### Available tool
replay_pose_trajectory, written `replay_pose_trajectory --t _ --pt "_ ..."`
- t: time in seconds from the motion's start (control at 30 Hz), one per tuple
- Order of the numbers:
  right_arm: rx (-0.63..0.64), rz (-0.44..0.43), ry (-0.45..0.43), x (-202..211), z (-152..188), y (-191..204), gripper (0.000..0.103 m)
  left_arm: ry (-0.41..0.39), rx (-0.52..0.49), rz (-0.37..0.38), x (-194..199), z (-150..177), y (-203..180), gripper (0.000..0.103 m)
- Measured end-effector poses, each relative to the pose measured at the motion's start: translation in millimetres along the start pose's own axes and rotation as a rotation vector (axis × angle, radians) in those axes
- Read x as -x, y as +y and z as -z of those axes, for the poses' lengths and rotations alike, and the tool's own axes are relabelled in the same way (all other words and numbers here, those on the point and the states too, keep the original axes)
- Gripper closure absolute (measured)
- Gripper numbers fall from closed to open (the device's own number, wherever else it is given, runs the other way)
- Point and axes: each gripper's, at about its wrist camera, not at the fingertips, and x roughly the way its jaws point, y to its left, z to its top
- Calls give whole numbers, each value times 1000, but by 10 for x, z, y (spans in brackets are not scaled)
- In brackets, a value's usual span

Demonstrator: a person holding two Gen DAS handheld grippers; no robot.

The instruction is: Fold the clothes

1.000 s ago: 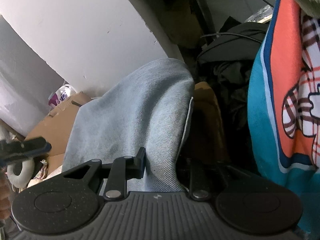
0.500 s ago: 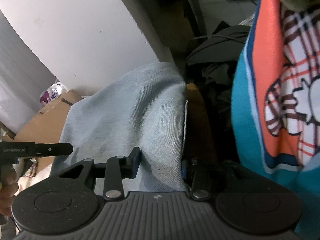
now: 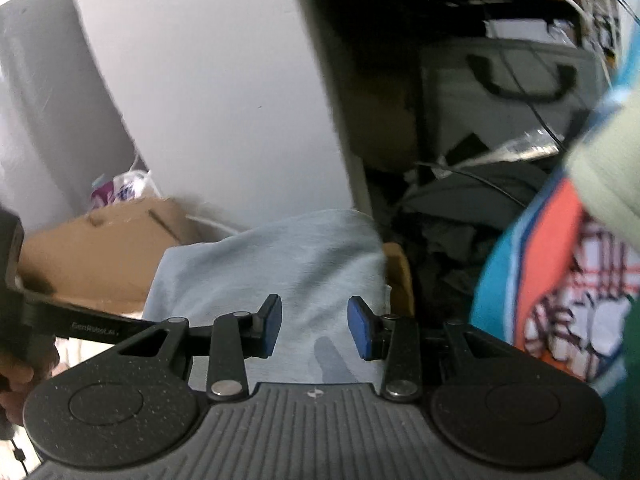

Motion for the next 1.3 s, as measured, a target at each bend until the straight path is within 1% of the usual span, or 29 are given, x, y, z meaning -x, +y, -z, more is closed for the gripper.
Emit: replay_pose_trajectory --t 0.1,0.23,0.33,0.4,0.53,0.6,0.77,0.87,0.9,0.97,1.07,1.17,1.3 --pt "23 -2 44 -188 -36 72 63 6 0 7 7 -12 23 80" --pt "51 24 125 -479 -139 102 62 5 18 27 -2 -7 67 81" --pt "99 51 164 -662 -221 150 62 -4 12 31 4 17 73 80" --pt "101 64 179 -759 -273 155 62 -4 18 37 8 24 89 80" --pt "100 78 175 -881 -312 174 62 9 79 67 -4 18 193 81" --pt "94 82 172 -937 -320 187 62 10 95 69 -13 28 207 81" --pt "113 71 113 -895 -295 240 63 -2 85 50 -5 66 175 80" --pt "122 74 130 -977 -270 212 62 -4 85 46 -1 64 173 80" --pt "120 75 139 -1014 -264 194 57 -4 81 42 -1 57 160 80" --pt "106 72 166 -1113 -234 142 57 -7 69 36 -4 36 120 81" --pt "46 62 173 -1143 -222 49 57 -5 59 21 -2 -21 71 81" --pt "60 68 165 -1065 -210 83 57 -5 67 31 9 -94 73 80" --pt "58 44 155 -898 -181 95 57 -28 24 9 -29 -256 35 80"
